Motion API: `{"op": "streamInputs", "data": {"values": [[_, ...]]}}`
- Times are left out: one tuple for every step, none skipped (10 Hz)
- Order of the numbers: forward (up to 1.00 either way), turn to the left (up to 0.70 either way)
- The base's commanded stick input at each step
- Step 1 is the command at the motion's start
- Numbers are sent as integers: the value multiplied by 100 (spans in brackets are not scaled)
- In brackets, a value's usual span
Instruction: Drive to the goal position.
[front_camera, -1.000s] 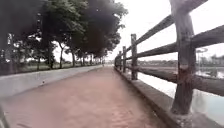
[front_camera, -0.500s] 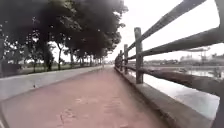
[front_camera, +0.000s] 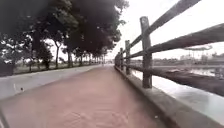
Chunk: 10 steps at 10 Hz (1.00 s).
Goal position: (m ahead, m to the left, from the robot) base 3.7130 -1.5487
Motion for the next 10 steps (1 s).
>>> {"op": "streamInputs", "data": {"values": [[100,27],[100,7],[100,0],[100,0],[100,0],[100,0],[100,0],[100,0],[100,0],[100,0]]}}
